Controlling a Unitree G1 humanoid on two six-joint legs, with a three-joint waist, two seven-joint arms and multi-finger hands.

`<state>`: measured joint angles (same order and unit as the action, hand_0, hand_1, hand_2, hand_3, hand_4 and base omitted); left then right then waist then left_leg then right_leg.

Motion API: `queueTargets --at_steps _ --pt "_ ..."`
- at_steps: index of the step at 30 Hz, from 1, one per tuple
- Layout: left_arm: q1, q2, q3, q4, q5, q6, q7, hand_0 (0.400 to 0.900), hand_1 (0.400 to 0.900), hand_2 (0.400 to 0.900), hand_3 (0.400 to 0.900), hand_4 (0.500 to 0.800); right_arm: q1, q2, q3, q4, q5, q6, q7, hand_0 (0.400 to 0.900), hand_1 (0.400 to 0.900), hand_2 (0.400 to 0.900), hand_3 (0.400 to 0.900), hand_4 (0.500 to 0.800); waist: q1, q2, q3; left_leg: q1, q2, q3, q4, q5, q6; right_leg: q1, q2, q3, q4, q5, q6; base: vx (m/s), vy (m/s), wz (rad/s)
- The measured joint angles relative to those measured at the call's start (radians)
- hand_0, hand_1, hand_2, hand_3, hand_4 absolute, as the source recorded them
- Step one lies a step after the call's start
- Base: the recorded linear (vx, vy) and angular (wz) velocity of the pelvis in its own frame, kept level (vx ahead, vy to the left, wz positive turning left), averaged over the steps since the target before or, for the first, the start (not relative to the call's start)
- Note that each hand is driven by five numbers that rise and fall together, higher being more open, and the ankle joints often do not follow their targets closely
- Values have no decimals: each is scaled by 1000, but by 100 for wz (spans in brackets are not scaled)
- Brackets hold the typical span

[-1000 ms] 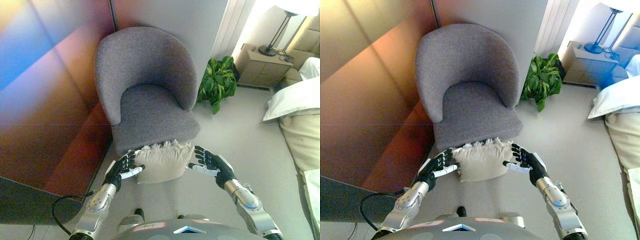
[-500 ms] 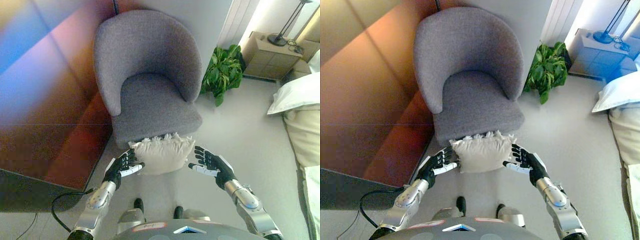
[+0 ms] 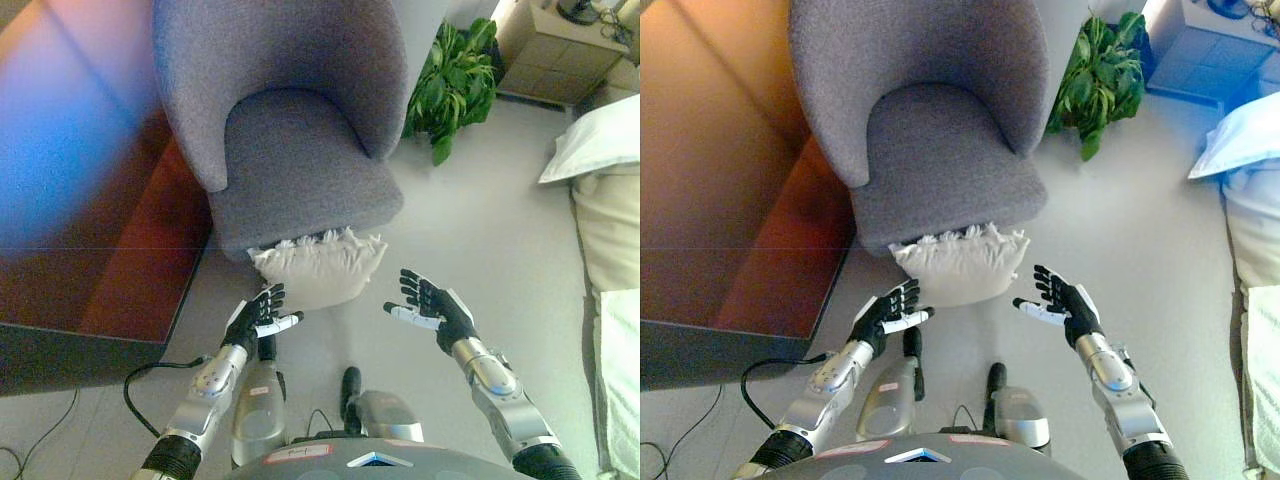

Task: Pick up the pillow and put it on the sofa.

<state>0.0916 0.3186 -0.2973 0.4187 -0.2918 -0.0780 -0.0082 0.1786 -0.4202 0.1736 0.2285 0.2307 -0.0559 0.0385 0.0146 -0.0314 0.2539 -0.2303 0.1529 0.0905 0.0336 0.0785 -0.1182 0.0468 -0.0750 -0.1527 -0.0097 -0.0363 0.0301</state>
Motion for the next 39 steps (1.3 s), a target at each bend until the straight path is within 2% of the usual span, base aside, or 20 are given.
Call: queueTargets --at_steps 1,2,4,6,8,10,12,13,16,17,20,23,26,27,29,30,31,33,35,39 --pt "5 -13 1 0 0 0 8 900 900 900 900 800 -5 -20 4 -11 -1 -4 0 900 900 900 900 800 20 34 -5 22 29 25 -19 57 19 19 14 12 -20 13 46 318 181 -15" --pt "1 -2 1 0 -1 1 21 900 900 900 900 800 -26 -4 7 -9 -5 -3 -5 900 900 900 900 800 26 27 0 24 19 49 13 86 64 47 -10 10 -9 -10 64 477 214 -25" --pt "-17 36 7 -6 -1 -1 37 900 900 900 900 800 -34 26 29 -18 -10 -7 -8 900 900 900 900 800 28 -18 -21 23 -33 80 54 56 86 59 -74 -10 27 -60 78 395 199 -6" --pt "-59 49 24 -9 -1 -3 56 900 900 900 900 800 -64 43 34 -15 -9 -18 -12 900 900 900 900 800 43 -32 -19 18 -74 100 77 11 104 55 -103 -10 52 -68 115 310 295 35" --pt "-87 53 22 -14 0 -5 61 900 900 900 900 800 -92 40 42 -11 -9 -21 -12 900 900 900 900 800 36 -16 -19 28 -83 81 60 25 114 -48 -133 -16 286 -123 153 146 250 0" --pt "-110 74 17 -33 0 -24 68 900 900 900 900 800 -122 42 61 -9 -10 -21 -14 900 900 900 900 800 13 -23 -11 45 -102 100 59 4 143 -152 -158 10 515 -104 159 307 288 -4" --pt "-129 80 12 -32 0 -26 81 900 900 900 900 800 -174 53 76 2 -10 -21 -30 900 900 900 900 800 9 -25 22 61 -98 117 92 -45 158 -259 -195 23 738 -4 170 299 68 10" --pt "-132 79 10 -33 -1 -26 87 900 900 900 900 800 -184 56 83 1 -10 -21 -32 900 900 900 900 800 3 -29 30 78 -106 113 78 -54 162 -296 -201 33 779 4 169 302 -52 17" --pt "-151 80 13 -32 -22 -27 105 900 900 900 900 800 -215 53 87 -8 -11 -26 -40 900 900 900 900 800 -6 -13 53 108 -111 90 33 -34 181 -340 -207 -78 655 -55 129 302 -235 32" --pt "-160 72 10 -30 -29 -27 110 900 900 900 900 800 -217 43 86 -8 -16 -26 -52 900 900 900 900 800 -9 -4 59 110 -114 79 24 -37 176 -328 -224 -118 526 -60 119 314 -410 50" --pt "-192 61 2 -18 -29 -36 127 900 900 900 900 800 -208 42 64 0 -63 -34 -94 900 900 900 900 800 -13 2 67 96 -137 38 22 -33 168 -277 -292 -165 81 18 158 336 -413 74" --pt "-195 64 26 0 -29 -38 136 900 900 900 900 800 -210 22 64 7 -183 -22 -114 900 900 900 900 800 -28 -9 80 97 -149 -48 20 -38 125 -252 -341 -148 -36 171 198 258 -338 69" --pt "-192 98 40 2 -29 -50 153 900 900 900 900 800 -227 -44 92 37 -406 -13 -150 900 900 900 900 800 -16 -75 77 88 -156 -117 11 -41 62 -197 -331 -165 -23 200 175 193 -435 106" --pt "-206 79 48 16 -33 -54 169 900 900 900 900 800 -257 -100 123 74 -480 -10 -160 900 900 900 900 800 -26 -58 79 58 -119 -134 28 -43 36 -194 -296 -163 -17 238 159 37 -372 109" --pt "-199 43 42 7 -49 -68 172 900 900 900 900 800 -329 -186 134 102 -561 26 -165 900 900 900 900 800 -12 9 102 8 -37 -139 32 -3 -9 -201 -213 -218 -6 208 131 -82 -294 123" --pt "-209 18 24 5 -62 -68 173 900 900 900 900 800 -342 -225 134 101 -585 41 -163 900 900 900 900 800 -27 22 109 -22 -7 -134 27 18 9 -208 -201 -259 -7 199 113 -132 -168 87" --pt "-206 8 2 4 -65 -67 167 900 900 900 900 800 -366 -248 133 97 -617 47 -162 900 900 900 900 800 -37 26 114 -47 -1 -110 26 39 31 -217 -196 -296 0 193 103 -102 -87 30" --pt "-205 8 -47 -14 -67 -64 147 900 900 900 900 800 -400 -280 131 81 -666 49 -164 900 900 900 900 800 -56 23 146 -74 20 -14 41 49 44 -257 -204 -307 63 164 93 -29 -38 -20" --pt "-223 5 -54 -23 -69 -64 143 900 900 900 900 800 -453 -275 132 81 -682 49 -162 900 900 900 900 800 -62 12 188 -89 33 7 35 39 4 -311 -207 -294 134 126 95 -49 -45 -4" --pt "-308 13 -42 -25 -77 -65 159 900 900 900 900 800 -488 -264 136 85 -696 49 -155 900 900 900 900 800 -60 7 223 -184 12 12 70 43 13 -443 -246 -265 240 97 95 -73 8 1"
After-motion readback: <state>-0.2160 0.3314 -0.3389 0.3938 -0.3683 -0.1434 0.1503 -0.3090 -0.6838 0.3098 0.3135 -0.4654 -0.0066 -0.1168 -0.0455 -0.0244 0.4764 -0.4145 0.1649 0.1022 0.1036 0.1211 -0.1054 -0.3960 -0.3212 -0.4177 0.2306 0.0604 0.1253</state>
